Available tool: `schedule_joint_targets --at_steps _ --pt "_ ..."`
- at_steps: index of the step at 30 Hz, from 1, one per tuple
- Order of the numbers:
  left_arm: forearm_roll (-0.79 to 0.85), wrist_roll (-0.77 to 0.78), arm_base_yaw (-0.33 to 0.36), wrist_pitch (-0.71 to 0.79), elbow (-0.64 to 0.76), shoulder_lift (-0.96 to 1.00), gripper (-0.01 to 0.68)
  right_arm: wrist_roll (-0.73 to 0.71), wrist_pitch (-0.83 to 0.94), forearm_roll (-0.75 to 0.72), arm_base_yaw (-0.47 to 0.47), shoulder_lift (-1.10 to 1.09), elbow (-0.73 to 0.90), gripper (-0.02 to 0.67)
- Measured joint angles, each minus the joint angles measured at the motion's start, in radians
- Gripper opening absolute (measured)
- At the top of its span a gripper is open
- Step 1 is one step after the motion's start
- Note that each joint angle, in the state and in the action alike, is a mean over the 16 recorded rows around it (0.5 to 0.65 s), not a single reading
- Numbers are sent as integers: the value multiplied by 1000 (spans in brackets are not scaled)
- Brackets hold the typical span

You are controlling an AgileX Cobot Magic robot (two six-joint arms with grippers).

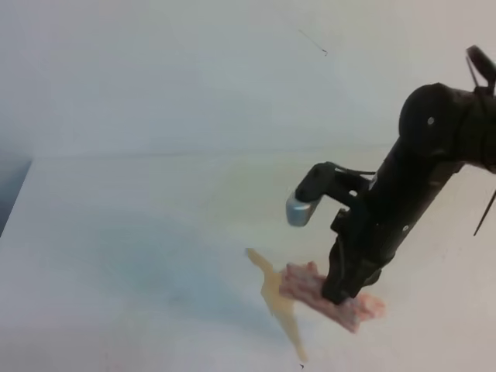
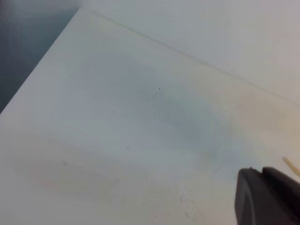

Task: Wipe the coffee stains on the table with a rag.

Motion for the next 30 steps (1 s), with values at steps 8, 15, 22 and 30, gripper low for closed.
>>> schedule_joint_targets --at_steps 8,15,22,30 --pt "0 0 0 0 0 0 1 -90 7 28 134 -23 67 19" --pt "0 0 0 0 0 0 1 -126 -144 14 190 -19 180 9" --pt "0 0 0 0 0 0 1 -152 -345 -1 197 16 242 8" --pt "0 0 0 0 0 0 1 -132 -456 -8 197 123 156 23"
